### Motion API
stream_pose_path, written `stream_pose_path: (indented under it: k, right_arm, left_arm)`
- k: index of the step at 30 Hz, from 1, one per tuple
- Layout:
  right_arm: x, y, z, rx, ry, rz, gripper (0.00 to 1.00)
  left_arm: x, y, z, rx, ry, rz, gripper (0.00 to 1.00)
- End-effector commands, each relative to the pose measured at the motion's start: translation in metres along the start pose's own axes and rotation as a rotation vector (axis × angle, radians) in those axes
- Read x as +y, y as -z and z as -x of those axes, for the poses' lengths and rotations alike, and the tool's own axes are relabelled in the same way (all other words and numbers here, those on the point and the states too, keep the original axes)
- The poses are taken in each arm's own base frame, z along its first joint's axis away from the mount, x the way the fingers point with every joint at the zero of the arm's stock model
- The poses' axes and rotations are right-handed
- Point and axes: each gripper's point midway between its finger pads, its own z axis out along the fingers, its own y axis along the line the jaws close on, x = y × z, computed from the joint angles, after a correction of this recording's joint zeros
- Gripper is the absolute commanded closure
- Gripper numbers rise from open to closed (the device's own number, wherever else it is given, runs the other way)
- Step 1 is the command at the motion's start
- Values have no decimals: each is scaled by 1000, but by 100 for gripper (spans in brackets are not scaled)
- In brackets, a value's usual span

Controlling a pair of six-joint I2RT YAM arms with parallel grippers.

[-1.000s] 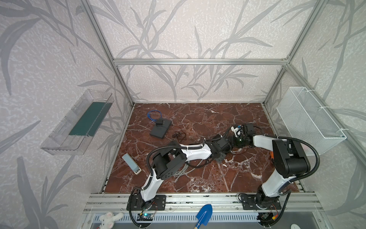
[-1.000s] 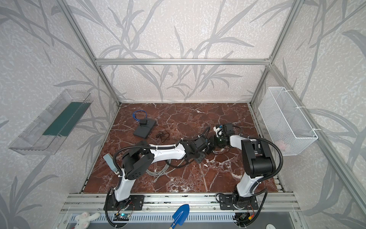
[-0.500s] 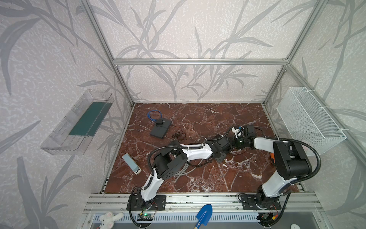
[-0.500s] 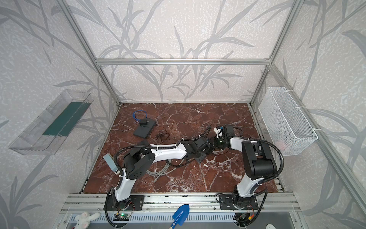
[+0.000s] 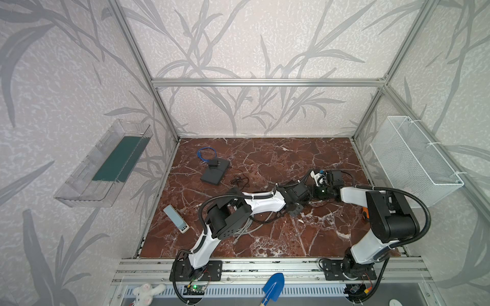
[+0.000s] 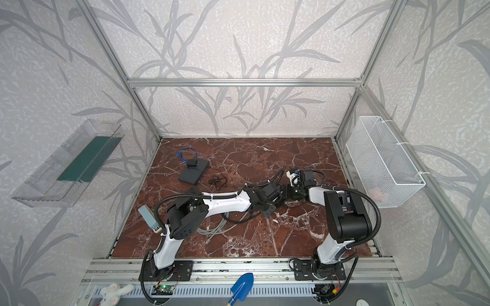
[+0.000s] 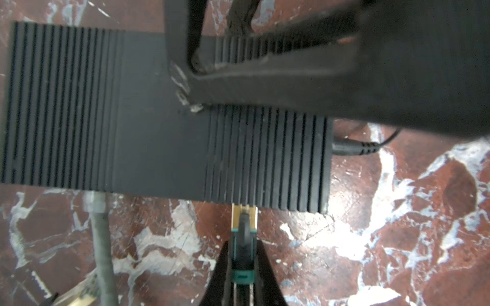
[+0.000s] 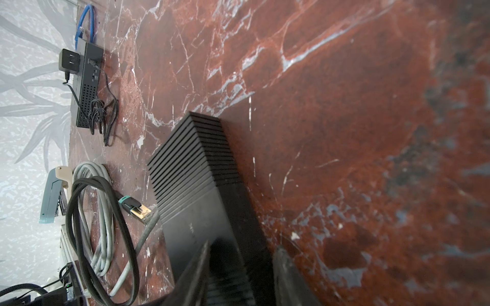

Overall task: Insert the plug into the switch port
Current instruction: 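Push the plug into the box port with left gripper while right holds box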

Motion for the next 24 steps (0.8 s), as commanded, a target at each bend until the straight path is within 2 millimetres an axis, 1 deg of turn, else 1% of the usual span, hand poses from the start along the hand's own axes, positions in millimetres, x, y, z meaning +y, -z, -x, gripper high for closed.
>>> stream_pose_path:
  k: [1, 5, 7, 9, 12, 13, 14, 16, 19, 24]
  right_arm:
    - [66, 0, -99, 396, -157, 305, 62]
    - [68, 2, -101, 404, -154, 304, 65]
    - [66, 1, -101, 409, -157, 293, 64]
    - [63, 1, -100, 406, -161, 278, 64]
    - [58, 3, -89, 356, -193, 266, 63]
    - [57, 4, -85, 331, -213, 276, 63]
    - [58, 4, -82, 316, -227, 285, 63]
    - [61, 3, -83, 318, -235, 303, 63]
    - [61, 3, -85, 324, -240, 301, 63]
    - [64, 2, -84, 327, -256, 326, 63]
  left_arm:
    - [1, -39, 56, -245, 28, -23, 97]
    - [10, -39, 82, -286, 43, -22, 97]
    - [15, -41, 87, -291, 51, -17, 96]
    - [20, -41, 87, -294, 51, -17, 96]
    - [23, -39, 77, -316, 11, -34, 96]
    - [27, -39, 73, -328, 4, -29, 96]
    - [30, -38, 74, -343, 3, -43, 96]
    - [34, -37, 79, -364, 14, -66, 96]
    - [36, -40, 86, -364, 16, -69, 96]
    - [29, -45, 95, -390, 23, -108, 95]
